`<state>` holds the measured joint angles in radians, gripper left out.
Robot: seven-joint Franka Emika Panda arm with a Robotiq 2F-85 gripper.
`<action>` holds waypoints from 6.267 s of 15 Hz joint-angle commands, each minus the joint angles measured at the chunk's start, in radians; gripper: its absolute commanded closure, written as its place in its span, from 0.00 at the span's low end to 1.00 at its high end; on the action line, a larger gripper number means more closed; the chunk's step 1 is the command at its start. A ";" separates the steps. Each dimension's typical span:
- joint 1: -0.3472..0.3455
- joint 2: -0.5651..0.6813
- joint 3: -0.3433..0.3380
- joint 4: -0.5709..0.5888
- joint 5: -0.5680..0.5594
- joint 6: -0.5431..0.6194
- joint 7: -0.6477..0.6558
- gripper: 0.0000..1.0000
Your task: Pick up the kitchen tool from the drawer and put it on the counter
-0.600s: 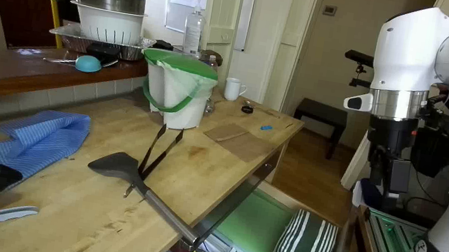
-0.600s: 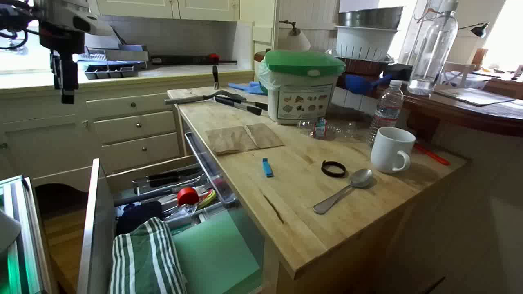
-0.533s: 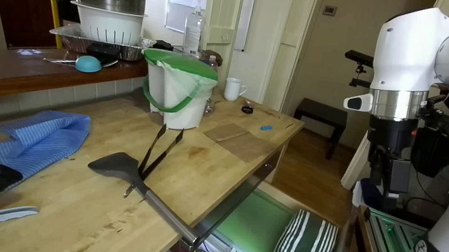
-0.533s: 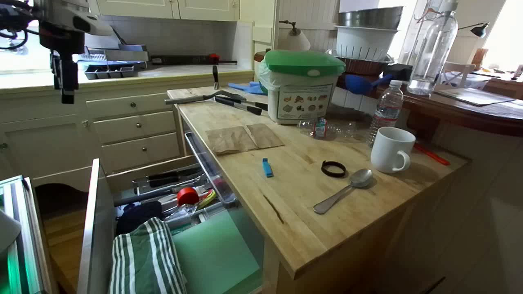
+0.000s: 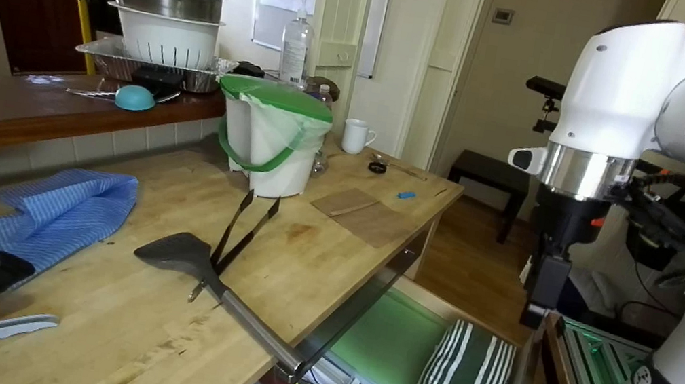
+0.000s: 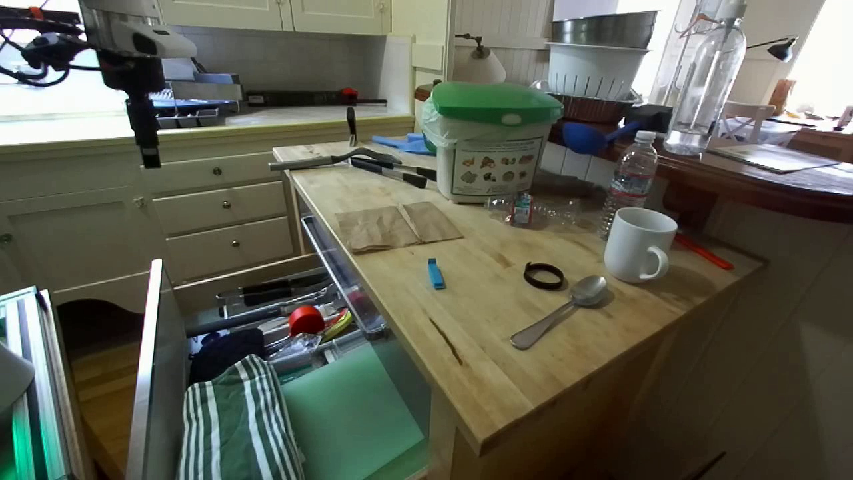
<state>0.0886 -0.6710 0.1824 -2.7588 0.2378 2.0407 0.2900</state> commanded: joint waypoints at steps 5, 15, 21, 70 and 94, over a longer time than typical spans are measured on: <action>-0.017 0.342 0.288 -0.002 -0.083 0.450 0.480 0.00; -0.033 0.884 0.119 0.048 -0.664 0.595 0.918 0.00; 0.048 0.876 0.038 0.035 -0.588 0.628 0.841 0.00; 0.536 1.742 -0.160 0.673 -0.054 1.301 0.513 0.00; 0.532 1.845 -0.127 0.819 0.206 1.296 0.252 0.61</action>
<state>0.5782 1.1656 0.0853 -1.9560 0.3840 3.3601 0.5614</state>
